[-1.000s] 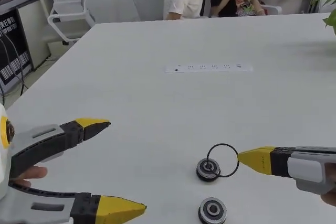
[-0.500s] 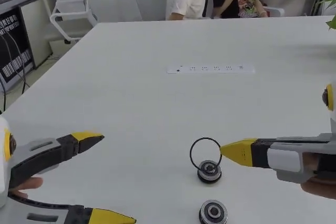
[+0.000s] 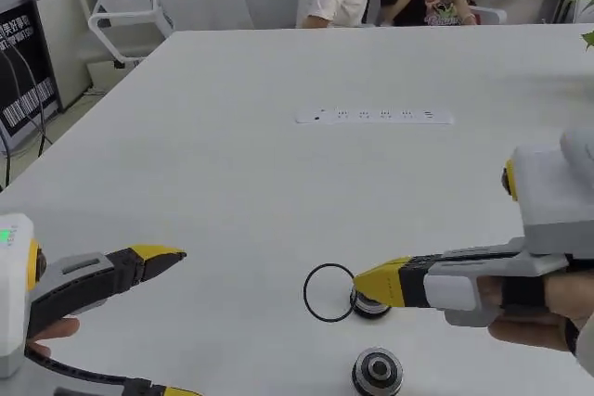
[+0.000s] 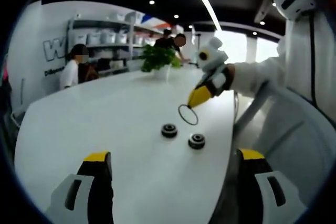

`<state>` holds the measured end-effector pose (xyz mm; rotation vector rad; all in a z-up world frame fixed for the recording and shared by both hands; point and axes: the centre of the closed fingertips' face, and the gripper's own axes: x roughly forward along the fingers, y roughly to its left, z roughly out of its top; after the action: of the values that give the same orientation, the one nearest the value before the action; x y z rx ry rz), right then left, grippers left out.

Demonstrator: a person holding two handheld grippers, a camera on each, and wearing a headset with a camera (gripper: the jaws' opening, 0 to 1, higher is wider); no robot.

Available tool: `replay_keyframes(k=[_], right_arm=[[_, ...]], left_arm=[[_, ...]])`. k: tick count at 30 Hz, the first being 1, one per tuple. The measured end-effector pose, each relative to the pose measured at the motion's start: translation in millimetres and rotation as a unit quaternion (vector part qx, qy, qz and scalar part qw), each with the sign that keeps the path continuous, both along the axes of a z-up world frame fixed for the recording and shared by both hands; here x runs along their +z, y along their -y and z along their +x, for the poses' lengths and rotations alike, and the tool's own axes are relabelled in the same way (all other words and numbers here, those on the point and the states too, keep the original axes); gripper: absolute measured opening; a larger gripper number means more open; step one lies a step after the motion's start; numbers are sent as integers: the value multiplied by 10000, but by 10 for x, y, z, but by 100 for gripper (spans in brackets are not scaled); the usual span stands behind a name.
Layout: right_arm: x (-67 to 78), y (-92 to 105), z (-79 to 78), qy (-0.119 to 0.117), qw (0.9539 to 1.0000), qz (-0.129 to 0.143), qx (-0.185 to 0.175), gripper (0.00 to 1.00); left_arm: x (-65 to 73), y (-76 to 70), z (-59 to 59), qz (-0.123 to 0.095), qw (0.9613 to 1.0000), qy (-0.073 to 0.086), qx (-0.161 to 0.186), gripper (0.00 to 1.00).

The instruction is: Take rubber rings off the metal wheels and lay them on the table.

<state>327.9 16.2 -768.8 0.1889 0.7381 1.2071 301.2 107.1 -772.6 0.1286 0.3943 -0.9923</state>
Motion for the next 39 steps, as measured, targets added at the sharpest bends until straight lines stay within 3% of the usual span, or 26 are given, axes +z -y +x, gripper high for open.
replay_keyframes(k=[9, 14, 21, 28, 32, 39], right_arm=[[-271, -115, -41, -168, 9989, -347, 277, 0], [-385, -173, -38, -257, 9984, -447, 233, 0], [-626, -243, -77, -217, 9957, -803, 400, 0], [-762, -275, -42, -254, 9940, -993, 368, 0], [-854, -271, -44, -94, 9915, -1229, 417, 0], [-881, -280, -29, 178, 9901, -1300, 500, 0]], left_arm=[[-33, 11, -21, 23, 10000, -62, -46, 100], [-64, 70, -70, 87, 9997, -102, -212, 100], [-90, 97, -103, 123, 9993, -158, -301, 99], [-110, 113, -120, 152, 9991, -199, -338, 98], [-138, 132, -140, 161, 9988, -265, -388, 96], [-151, 142, -154, 165, 9985, -313, -414, 95]])
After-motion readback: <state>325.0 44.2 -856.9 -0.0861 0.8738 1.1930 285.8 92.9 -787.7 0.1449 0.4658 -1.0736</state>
